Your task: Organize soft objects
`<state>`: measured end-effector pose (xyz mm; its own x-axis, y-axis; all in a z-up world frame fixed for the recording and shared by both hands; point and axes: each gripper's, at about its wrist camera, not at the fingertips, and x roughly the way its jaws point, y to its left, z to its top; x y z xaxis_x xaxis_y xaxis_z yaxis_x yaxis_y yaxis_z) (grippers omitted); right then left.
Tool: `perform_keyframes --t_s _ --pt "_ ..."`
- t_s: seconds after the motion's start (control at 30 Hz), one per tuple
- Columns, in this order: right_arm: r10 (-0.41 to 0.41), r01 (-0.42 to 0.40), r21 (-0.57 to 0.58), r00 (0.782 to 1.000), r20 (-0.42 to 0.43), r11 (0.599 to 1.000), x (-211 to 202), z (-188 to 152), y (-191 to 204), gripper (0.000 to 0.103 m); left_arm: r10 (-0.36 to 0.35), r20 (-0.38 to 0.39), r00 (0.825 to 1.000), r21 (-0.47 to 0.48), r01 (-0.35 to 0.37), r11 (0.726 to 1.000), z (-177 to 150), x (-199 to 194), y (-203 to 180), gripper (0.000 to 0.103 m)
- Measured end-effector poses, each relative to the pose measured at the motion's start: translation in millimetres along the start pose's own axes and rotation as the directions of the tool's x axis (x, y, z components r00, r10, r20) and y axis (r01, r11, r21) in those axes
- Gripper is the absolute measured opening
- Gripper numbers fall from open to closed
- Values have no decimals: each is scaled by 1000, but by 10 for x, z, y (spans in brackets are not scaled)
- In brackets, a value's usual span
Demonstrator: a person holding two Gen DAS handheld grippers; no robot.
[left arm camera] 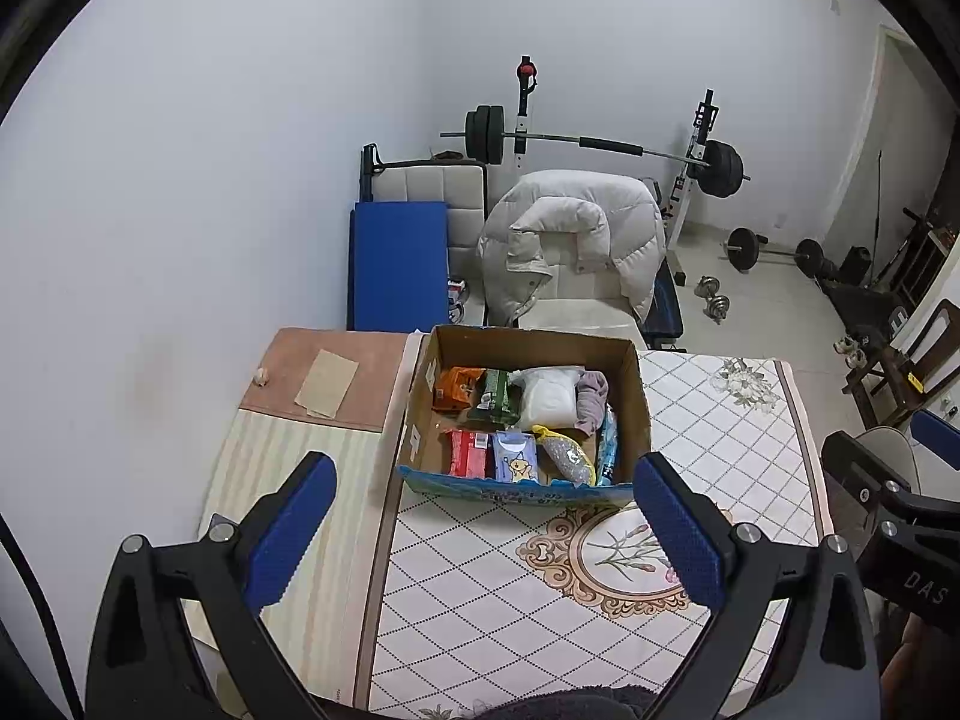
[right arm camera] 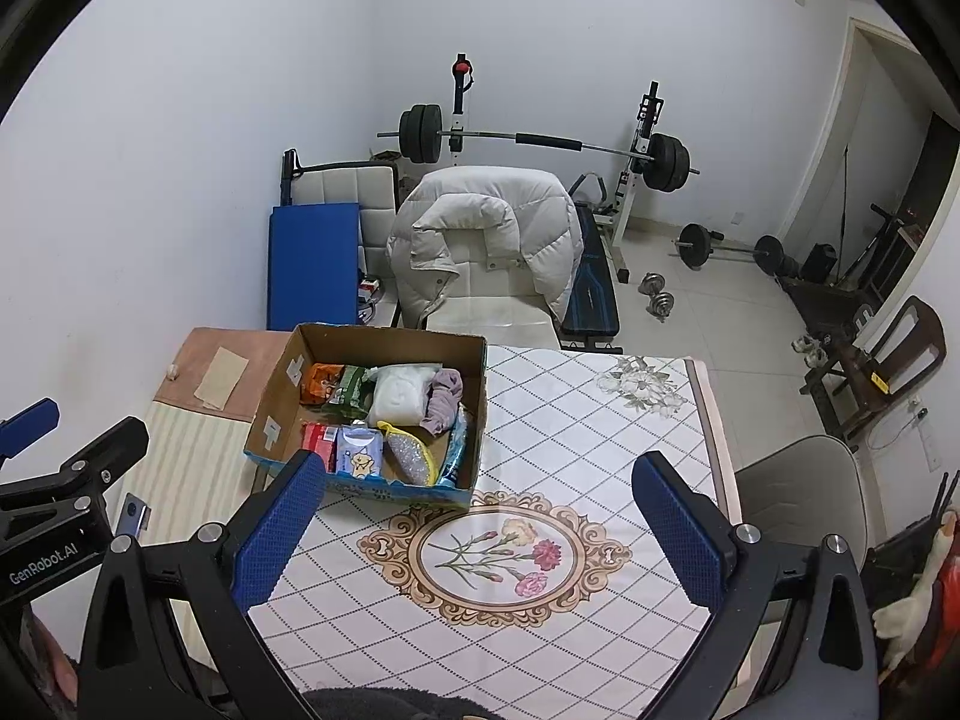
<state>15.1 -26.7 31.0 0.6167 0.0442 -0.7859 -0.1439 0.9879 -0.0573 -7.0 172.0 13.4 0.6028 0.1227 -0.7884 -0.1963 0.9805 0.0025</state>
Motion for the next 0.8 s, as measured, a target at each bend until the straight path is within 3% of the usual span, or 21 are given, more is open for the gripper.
perform_keyframes --t_s 0.8 --pt "-10 10 15 1000 -9 1000 23 -29 -38 103 -3 -14 1000 -17 2 1000 -50 69 22 101"
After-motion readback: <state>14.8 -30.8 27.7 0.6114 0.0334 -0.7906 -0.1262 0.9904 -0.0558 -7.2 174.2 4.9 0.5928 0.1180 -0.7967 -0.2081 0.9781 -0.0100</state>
